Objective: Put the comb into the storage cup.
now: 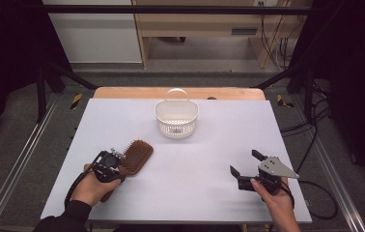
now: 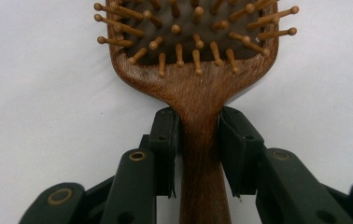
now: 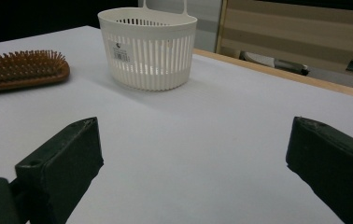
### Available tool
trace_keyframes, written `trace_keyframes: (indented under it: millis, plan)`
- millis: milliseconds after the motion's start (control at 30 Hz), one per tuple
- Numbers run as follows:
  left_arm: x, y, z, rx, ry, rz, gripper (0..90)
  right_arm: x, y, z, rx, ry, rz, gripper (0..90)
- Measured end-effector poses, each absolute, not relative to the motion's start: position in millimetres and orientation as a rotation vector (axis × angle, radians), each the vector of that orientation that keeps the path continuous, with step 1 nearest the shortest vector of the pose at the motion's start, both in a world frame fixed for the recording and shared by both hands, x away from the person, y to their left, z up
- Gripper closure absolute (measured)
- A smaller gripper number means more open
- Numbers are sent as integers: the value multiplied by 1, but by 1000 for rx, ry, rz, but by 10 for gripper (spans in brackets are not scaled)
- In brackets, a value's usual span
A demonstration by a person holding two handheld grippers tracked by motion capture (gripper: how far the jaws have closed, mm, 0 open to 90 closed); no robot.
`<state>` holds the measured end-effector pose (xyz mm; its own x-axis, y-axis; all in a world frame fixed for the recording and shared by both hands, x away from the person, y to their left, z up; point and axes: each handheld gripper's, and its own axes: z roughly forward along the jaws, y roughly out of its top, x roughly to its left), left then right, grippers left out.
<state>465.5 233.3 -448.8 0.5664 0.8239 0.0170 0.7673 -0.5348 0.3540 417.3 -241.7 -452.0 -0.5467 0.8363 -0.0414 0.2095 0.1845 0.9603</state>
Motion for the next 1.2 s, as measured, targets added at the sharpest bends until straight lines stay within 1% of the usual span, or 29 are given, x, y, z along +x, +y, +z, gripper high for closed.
trace_keyframes:
  millis: [200,400,533,633,767,900,967,1200]
  plan:
    - [466,236,-449,2489,1300,252,721,417,-241,-452,978,1886,1384,38]
    - [464,234,-449,2505,1276,284,724,417,-240,-452,979,1891,1389,38]
    - [458,232,-450,2498,1239,365,725,417,-241,-452,981,1889,1394,39]
    - [456,232,-447,2487,1224,396,724,418,-241,-453,987,1890,1393,39]
    - [454,237,-439,2419,1201,442,724,417,-241,-452,984,1887,1397,39]
    - [448,243,-430,2316,1167,485,724,417,-241,-453,983,1892,1395,39]
    - [445,244,-428,2270,1141,530,724,417,-240,-453,989,1895,1395,39]
    - [441,243,-429,2152,1104,624,724,417,-243,-453,1022,1874,1420,42]
